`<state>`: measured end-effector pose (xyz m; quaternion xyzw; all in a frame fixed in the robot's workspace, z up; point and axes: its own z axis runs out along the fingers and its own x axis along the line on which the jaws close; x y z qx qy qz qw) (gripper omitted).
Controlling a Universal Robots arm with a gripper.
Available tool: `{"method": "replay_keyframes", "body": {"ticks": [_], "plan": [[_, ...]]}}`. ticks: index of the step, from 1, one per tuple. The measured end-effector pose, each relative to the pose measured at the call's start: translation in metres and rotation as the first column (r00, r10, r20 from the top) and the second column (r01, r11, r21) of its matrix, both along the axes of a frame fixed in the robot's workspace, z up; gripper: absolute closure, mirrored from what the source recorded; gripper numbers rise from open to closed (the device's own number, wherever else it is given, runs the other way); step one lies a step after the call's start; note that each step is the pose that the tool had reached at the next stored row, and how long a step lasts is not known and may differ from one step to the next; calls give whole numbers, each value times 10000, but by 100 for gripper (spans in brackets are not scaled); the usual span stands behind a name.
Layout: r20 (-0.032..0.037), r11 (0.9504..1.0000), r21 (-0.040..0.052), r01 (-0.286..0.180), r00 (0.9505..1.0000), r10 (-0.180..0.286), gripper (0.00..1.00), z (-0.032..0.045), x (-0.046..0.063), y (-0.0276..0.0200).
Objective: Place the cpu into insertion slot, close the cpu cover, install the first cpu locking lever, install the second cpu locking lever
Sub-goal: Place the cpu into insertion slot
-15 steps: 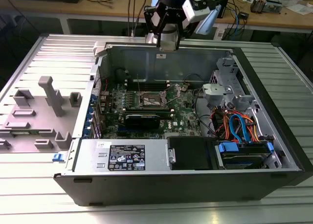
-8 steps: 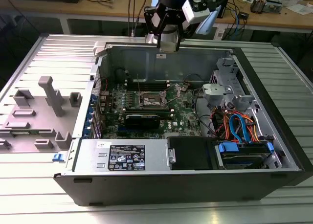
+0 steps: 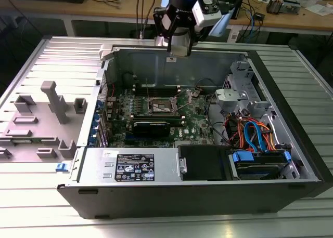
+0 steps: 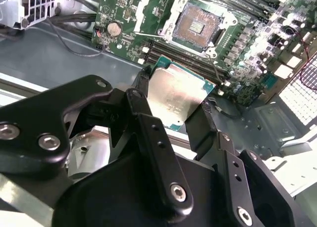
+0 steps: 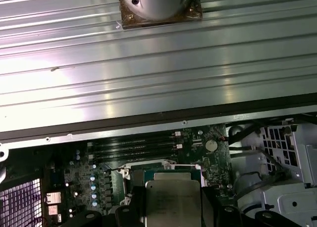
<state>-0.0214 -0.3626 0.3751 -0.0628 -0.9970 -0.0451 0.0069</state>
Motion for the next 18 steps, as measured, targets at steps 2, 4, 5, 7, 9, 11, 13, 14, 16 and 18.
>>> {"method": "replay_keyframes", "body": {"ticks": [2,4,5,7,9,11,13,14,16,18], "plan": [[1,10000,2,93,10000,-93,46,-3,-1,-4],[0,9998,-1,203,9998,-203,46,-3,0,-6],[0,9997,-1,247,9997,-247,46,-3,0,-7],[0,9996,0,270,9996,-270,46,-3,0,-8],[0,9996,0,276,9996,-276,46,-3,0,-8],[0,9996,0,277,9996,-277,46,-4,0,-8],[0,9996,0,279,9996,-279,46,-3,0,-8],[0,9996,0,279,9996,-279,46,-3,0,-8],[0,9996,0,279,9996,-279,46,-3,0,-8],[1,9996,1,281,9996,-281,46,-3,-1,-10]]}}
